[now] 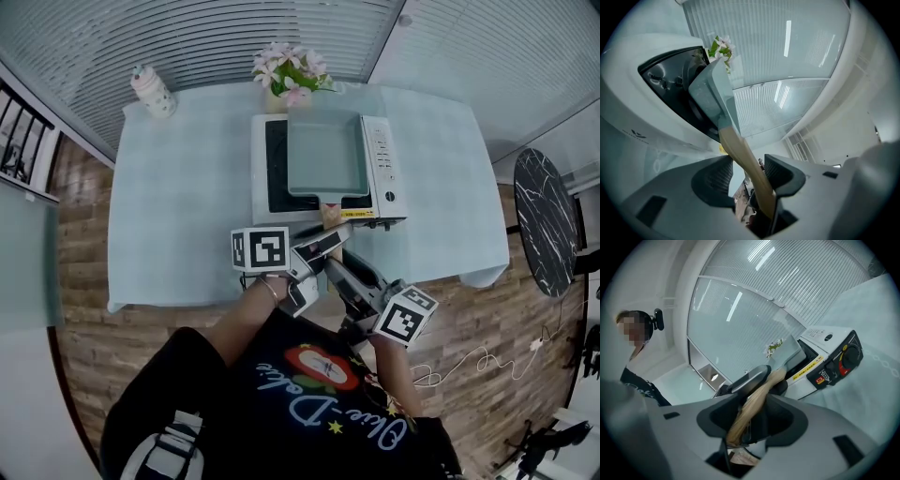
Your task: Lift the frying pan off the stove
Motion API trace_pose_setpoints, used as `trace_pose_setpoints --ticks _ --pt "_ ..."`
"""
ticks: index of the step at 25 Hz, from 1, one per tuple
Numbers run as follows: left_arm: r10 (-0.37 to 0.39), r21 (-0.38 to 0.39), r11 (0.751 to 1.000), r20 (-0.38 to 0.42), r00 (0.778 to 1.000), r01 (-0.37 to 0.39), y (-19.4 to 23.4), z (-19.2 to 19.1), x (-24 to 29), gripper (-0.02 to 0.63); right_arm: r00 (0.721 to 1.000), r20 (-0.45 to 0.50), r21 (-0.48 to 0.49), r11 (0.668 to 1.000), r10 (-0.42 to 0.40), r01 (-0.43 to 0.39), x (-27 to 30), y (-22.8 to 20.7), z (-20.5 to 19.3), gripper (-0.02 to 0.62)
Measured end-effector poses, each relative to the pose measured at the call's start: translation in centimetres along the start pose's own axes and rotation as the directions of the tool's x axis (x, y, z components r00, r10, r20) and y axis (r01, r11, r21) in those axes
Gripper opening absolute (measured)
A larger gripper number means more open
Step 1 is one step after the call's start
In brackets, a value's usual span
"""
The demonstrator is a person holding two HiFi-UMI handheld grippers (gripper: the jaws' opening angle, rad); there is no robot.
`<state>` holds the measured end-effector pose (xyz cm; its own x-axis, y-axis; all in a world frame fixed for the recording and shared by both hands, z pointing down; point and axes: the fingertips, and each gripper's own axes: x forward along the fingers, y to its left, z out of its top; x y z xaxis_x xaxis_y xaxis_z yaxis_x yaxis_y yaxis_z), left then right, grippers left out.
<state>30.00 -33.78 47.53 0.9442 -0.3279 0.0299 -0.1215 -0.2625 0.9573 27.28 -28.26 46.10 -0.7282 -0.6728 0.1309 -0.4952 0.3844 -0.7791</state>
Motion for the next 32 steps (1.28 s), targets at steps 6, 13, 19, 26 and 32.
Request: trace_pose_setpoints --ticks 6,13,19,26,32 --pt "0.037 -0.041 0.998 -0.025 0.999 -0.038 -0.1 -0.2 0.0 0.16 1.0 0.031 0.032 0.999 0.002 -0.003 -0.1 0.1 0.2 0.169" --pt "0.021 -0.044 0.999 -0.038 0.999 -0.023 -0.5 -0.4 -0.2 0.154 0.999 0.042 0.027 1.0 0.0 -0.001 -0.2 0.5 0.1 0.169" --pt "0.038 -0.005 0.999 -0.054 0.998 -0.038 -0.8 -0.6 -0.4 0.155 0.999 0.054 0.032 0.999 0.009 -0.011 -0.3 0.8 -0.1 0.172" --pt "0.045 0.028 0.999 -0.047 0.998 -0.043 -2.1 -0.4 -0.8 0.156 0.997 0.072 0.023 0.999 0.033 -0.035 -0.6 1.8 0.3 0.175" --pt "0.063 0.063 0.996 -0.052 0.997 -0.059 -3.5 -0.5 -1.2 0.156 0.995 0.081 0.005 0.998 0.06 -0.061 -1.0 3.1 0.7 0.175"
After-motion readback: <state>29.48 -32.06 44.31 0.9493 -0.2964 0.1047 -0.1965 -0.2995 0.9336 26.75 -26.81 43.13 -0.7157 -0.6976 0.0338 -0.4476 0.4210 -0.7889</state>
